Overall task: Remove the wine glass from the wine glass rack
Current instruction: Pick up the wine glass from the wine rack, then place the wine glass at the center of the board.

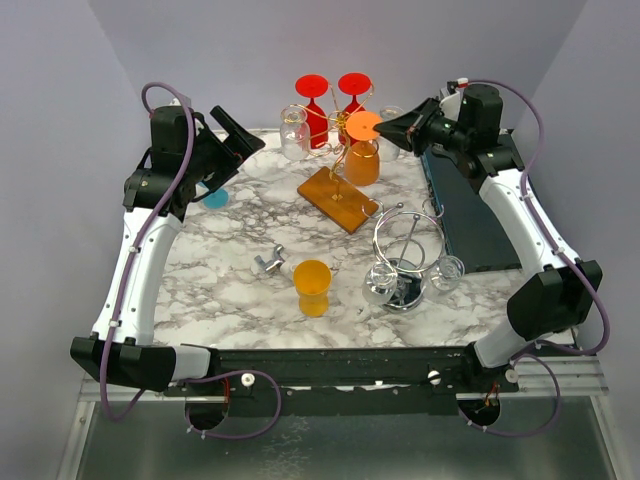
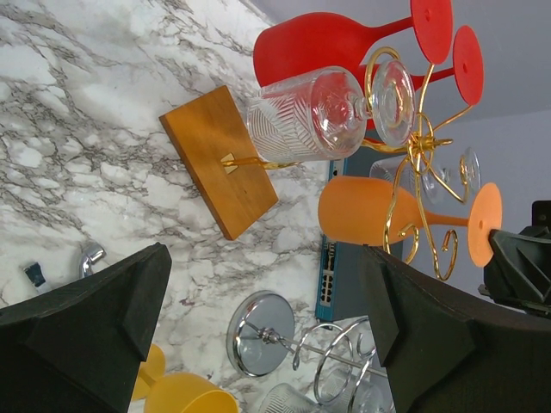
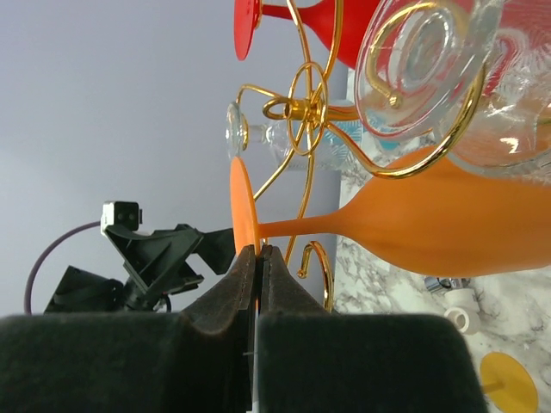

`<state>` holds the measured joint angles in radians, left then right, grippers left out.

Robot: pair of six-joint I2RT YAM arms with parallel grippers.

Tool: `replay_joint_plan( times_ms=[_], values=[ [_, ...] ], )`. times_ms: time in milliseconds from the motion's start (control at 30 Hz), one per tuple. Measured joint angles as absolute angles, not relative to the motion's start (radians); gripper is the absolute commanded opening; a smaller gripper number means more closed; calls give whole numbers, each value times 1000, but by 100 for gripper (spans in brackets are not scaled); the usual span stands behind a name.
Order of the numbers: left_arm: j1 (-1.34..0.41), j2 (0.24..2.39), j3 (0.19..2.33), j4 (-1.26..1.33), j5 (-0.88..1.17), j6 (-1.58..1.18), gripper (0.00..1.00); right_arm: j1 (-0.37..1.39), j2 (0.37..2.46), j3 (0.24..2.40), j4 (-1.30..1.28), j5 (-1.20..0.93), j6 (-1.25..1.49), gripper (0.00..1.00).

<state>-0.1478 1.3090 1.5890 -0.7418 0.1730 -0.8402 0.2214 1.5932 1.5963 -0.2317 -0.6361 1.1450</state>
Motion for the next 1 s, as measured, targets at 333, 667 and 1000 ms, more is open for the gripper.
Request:
replay_joint_plan(
  times_ms=[333,667,1000],
  values=[
    [-143,1309,1589,-742,173,-840,99,221,1562,1554,-233,-524,1187,1],
    [-143,1299,1589,-742,175,-840,99,216,1461,1528,-279,-431,1223,1],
    [-143,1298,1589,-742,185,-841,99,214,1378,1525,-377,-338,1229,1]
  ],
)
